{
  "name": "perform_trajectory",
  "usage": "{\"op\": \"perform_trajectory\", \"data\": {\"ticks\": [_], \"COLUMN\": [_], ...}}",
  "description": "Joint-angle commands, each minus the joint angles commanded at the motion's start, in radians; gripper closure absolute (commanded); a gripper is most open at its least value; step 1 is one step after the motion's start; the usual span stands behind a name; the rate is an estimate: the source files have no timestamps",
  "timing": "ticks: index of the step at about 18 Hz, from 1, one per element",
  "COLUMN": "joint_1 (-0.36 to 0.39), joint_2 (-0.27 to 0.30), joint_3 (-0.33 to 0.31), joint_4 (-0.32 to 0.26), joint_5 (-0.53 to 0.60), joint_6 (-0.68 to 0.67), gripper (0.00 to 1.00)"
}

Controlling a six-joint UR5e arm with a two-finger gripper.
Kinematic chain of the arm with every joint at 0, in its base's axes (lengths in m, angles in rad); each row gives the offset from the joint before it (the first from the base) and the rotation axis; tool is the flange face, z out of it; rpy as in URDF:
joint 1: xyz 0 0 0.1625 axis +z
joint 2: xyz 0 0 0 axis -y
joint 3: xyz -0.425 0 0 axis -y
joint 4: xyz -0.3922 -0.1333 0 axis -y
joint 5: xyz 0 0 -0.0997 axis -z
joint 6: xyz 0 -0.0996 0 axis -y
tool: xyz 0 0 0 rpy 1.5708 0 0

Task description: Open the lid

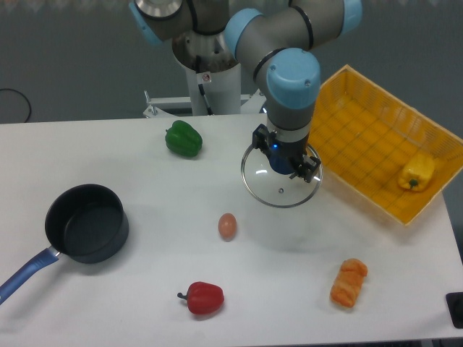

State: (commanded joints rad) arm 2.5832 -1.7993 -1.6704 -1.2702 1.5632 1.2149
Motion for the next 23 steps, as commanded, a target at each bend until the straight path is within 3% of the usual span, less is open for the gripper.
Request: {"op": "perform_trajectory", "data": {"ticks": [4,13,23], "joint_1": [-0.006,-0.017,-0.014], "joint_2": [-0.026,-0.1,-0.124], "joint_3": [-0.031,-0.028,-0.02], "joint_4": [0.012,0.095,0.097], "joint_5": [0.0,0.006,0.006], "joint_6": [0.0,0.003,0.043], "gripper": [0.52,0.52,0.52]}}
